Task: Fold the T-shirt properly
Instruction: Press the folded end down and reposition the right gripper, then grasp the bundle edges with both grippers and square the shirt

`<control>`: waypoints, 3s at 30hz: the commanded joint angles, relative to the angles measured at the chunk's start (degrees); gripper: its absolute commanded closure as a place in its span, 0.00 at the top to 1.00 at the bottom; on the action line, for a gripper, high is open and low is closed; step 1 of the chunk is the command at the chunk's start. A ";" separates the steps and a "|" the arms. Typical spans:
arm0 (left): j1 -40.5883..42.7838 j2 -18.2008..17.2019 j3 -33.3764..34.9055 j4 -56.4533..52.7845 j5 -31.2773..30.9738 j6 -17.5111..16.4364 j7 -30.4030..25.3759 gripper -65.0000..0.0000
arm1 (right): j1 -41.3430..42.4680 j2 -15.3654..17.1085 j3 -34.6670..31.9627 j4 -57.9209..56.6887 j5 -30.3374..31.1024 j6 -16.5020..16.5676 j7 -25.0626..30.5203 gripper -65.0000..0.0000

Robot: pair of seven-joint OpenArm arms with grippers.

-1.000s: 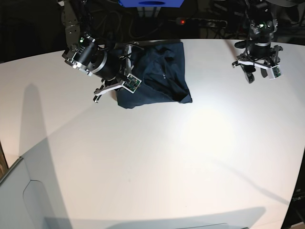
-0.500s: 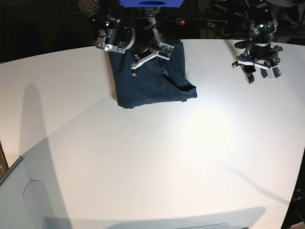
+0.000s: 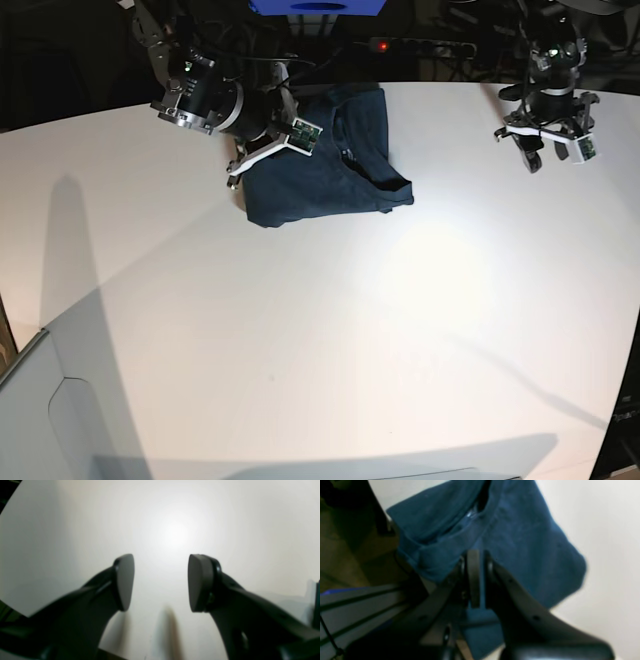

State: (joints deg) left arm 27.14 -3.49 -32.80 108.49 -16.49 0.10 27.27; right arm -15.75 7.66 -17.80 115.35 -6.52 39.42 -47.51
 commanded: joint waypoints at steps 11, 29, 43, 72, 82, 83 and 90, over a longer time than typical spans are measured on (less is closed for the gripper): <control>0.34 -0.43 -0.21 1.01 0.01 0.03 -1.20 0.51 | 1.02 -2.52 -8.53 -12.01 0.68 0.58 5.09 0.00; 1.48 -0.34 -1.36 1.10 -0.17 -0.05 -1.20 0.51 | 2.69 -3.13 -3.52 -7.97 0.68 0.58 7.46 0.00; 5.79 0.10 3.30 1.27 -0.26 -0.14 -1.20 0.51 | 11.84 -2.96 6.77 -22.21 0.68 0.58 8.78 0.00; 12.03 0.19 33.81 5.14 -0.26 0.30 -1.29 0.51 | 12.80 -1.90 6.77 -12.54 0.68 0.58 8.60 0.00; 9.39 0.19 38.12 2.41 -0.17 0.30 -1.29 0.51 | 10.96 -0.85 6.86 -12.54 0.68 0.58 8.69 0.00; 9.30 0.19 38.20 1.97 -0.17 0.12 -1.29 0.51 | 10.96 -0.85 6.86 -12.54 0.68 0.58 8.69 0.00; 9.13 0.19 38.20 -0.14 -0.17 -0.05 -1.29 0.45 | 10.87 -0.85 6.86 -12.54 0.68 0.58 8.69 0.00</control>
State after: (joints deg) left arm 35.83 -3.36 5.26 107.57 -16.45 0.62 26.83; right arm -5.48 6.76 -11.05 101.73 -6.44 39.42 -40.03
